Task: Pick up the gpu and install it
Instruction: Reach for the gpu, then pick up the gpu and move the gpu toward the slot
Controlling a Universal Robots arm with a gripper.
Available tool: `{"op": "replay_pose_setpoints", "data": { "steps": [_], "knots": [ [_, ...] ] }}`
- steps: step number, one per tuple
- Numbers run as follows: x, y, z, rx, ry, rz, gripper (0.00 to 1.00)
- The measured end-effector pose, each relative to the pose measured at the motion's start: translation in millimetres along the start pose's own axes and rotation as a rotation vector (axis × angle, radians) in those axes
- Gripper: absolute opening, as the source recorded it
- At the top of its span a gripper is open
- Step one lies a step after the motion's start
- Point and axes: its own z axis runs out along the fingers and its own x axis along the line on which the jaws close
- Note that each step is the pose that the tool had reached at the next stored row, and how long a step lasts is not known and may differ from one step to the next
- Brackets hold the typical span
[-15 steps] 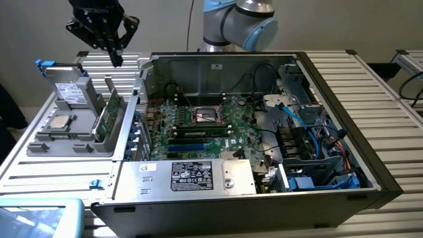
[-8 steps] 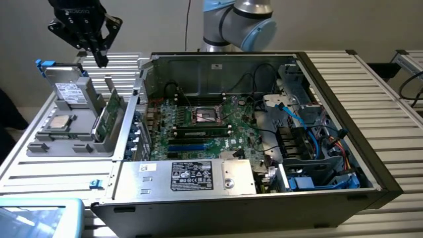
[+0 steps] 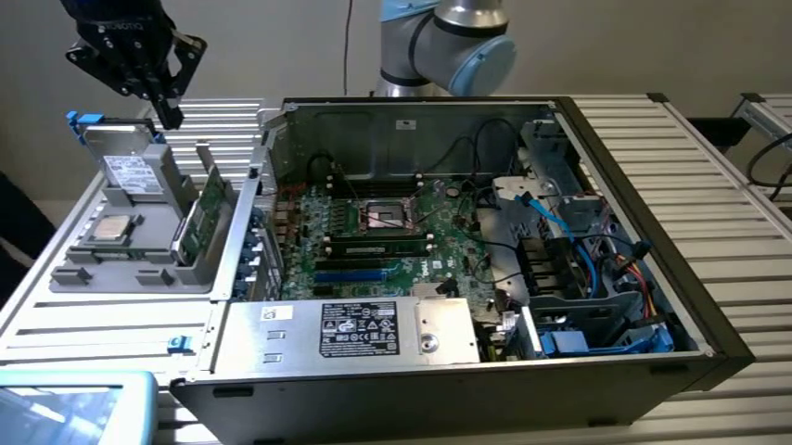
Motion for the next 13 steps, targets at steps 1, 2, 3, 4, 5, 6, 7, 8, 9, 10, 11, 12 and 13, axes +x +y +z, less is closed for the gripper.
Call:
{"op": "replay_pose_setpoints", "data": {
  "steps": [1,2,3,4,5,6,7,8,9,10,11,12,13],
  "knots": [
    [0.6,-0.1,1.5,0.0,0.0001,0.0,0.12],
    [1.2,-0.2,2.7,0.0,0.0003,0.0,0.12],
    [2.2,-0.3,3.6,0.0001,0.0006,0.0,0.12],
    [3.3,-0.4,4.4,0.0002,0.0008,0.0,0.12],
    [4.9,-0.5,5.3,0.0001,0.0007,0.0,0.12],
    [6.2,-0.6,6.0,0.0,0.0006,0.0,0.12],
    [6.7,-0.6,6.3,-0.0001,0.0005,0.0,0.12],
    [6.7,-0.6,6.2,0.0,0.0005,0.0,0.12],
    [6.7,-0.6,6.2,0.0,0.0006,0.0,0.12],
    [6.7,-0.6,6.2,0.0,0.0006,0.0,0.12],
    [6.8,-0.6,6.2,0.0001,0.0007,0.0,0.12],
    [6.8,-0.6,6.2,0.0001,0.0007,0.0,0.12],
    [6.8,-0.6,6.2,0.0001,0.0007,0.0,0.12]
  ]
}}
